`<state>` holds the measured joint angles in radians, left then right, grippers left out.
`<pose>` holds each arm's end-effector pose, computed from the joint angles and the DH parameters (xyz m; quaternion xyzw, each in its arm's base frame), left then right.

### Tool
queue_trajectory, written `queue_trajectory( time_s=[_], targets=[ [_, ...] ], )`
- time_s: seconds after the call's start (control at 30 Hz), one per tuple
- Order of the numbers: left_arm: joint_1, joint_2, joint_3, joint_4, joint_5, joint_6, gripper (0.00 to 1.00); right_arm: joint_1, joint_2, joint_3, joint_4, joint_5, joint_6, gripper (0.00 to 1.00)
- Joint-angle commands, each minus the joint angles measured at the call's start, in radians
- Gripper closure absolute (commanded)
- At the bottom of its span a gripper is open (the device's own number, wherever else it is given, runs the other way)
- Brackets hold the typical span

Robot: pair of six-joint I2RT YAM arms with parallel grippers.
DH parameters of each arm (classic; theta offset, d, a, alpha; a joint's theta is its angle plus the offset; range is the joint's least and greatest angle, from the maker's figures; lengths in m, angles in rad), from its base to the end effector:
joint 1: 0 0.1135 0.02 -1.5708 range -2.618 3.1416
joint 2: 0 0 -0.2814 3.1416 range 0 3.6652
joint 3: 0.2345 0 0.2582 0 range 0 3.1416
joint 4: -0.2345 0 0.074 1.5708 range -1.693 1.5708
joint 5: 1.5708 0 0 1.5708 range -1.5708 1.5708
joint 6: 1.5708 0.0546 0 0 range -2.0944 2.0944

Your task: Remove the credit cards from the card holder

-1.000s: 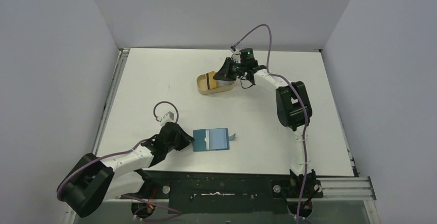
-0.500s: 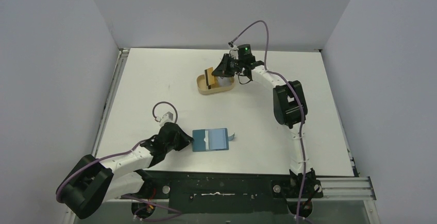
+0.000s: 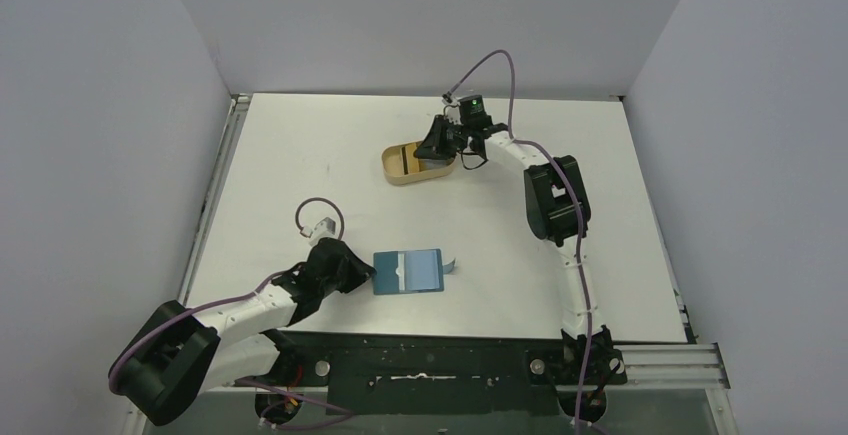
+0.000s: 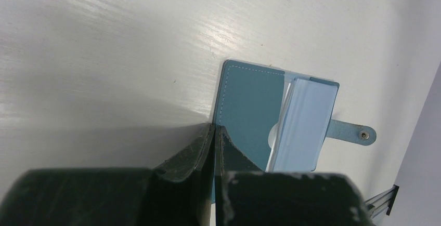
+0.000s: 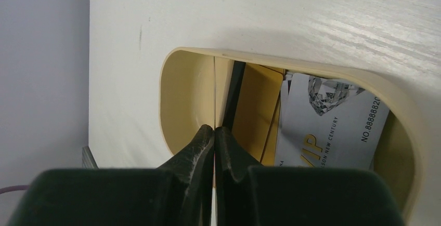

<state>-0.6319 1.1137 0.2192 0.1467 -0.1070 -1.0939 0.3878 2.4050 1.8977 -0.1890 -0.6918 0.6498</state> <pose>0.1599 -0.1098 0.1205 -0.2304 0.8860 -0.2716 0.2969 0.5109 0.2463 0.1585 -0.0310 0.8637 0.4643 0.1937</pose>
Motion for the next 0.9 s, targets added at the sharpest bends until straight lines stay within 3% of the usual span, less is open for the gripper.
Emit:
queue_trajectory(
  time_s=[0.0, 0.1, 0.5, 0.67, 0.77, 0.87],
  targets=[
    [0.014, 0.016, -0.018, -0.117, -0.029, 0.017, 1.00, 0.009, -0.002, 0.058, 0.017, 0.014, -0.016, 1.00],
    [0.015, 0.012, -0.015, -0.122, -0.030, 0.019, 1.00, 0.009, 0.007, 0.078, -0.002, 0.016, -0.019, 0.89],
    [0.022, -0.044, 0.005, -0.174, -0.033, 0.033, 1.00, 0.004, -0.014, 0.162, -0.101, 0.024, -0.079, 0.60],
    [0.027, -0.132, 0.060, -0.309, -0.050, 0.078, 1.00, -0.077, -0.252, 0.010, 0.006, 0.011, -0.059, 0.57],
    [0.032, -0.182, 0.097, -0.384, -0.072, 0.102, 1.00, -0.067, -0.398, -0.100, -0.101, 0.065, -0.163, 0.56],
    [0.035, -0.201, 0.110, -0.402, -0.079, 0.108, 1.00, 0.031, -0.494, -0.214, -0.269, 0.168, -0.290, 0.55]
  ],
)
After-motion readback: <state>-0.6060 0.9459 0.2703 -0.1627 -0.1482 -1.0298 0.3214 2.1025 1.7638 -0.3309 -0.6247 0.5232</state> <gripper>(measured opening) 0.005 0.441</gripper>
